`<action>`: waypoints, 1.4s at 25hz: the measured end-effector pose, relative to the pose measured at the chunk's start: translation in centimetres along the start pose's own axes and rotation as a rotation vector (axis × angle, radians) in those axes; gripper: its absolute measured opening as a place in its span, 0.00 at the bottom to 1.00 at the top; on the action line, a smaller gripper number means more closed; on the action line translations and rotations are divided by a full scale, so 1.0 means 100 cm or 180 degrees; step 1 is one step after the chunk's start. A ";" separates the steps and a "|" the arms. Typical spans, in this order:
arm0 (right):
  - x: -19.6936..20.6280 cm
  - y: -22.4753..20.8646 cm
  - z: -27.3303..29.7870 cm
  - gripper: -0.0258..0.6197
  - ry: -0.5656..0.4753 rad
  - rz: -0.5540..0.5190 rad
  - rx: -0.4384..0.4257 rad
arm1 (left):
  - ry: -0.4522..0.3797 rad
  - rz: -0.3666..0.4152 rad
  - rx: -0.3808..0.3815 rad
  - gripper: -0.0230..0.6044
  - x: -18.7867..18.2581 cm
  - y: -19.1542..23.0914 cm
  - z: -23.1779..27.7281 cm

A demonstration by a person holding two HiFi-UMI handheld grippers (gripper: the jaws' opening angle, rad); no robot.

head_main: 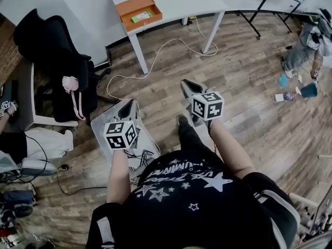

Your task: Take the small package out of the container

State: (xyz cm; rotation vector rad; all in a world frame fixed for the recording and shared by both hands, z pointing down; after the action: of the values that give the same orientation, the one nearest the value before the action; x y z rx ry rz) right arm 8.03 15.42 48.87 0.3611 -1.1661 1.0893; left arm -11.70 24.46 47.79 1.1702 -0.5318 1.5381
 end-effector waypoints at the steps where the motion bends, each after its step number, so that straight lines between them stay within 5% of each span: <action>1: -0.008 -0.008 0.014 0.13 0.0005 0.0010 -0.0023 | 0.0002 -0.0011 -0.0048 0.07 -0.007 0.006 0.011; 17: -0.116 -0.119 0.163 0.13 0.0155 -0.0039 -0.0403 | -0.0133 -0.0222 -0.0496 0.07 -0.102 0.040 0.161; 30: -0.149 -0.154 0.224 0.13 0.0282 -0.0061 -0.0651 | -0.0264 -0.0263 -0.0701 0.07 -0.145 0.055 0.217; 35: -0.153 -0.161 0.245 0.13 0.0318 -0.0062 -0.0652 | -0.0143 -0.0038 -0.0707 0.07 -0.157 0.071 0.231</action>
State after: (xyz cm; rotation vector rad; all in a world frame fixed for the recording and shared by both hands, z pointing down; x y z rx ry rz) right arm 7.98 -17.61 50.20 0.1566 -1.1703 0.9504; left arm -10.03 -4.24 45.35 1.0365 -0.7057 1.4057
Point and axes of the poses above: the fingertips, and each gripper's own axes: z forward along the fingers, y to its left, x out of its underside, the point moved 1 cm from there along -z, backward along the fingers, and after that the axes turned 7 degrees about x, right-handed, at the moved point
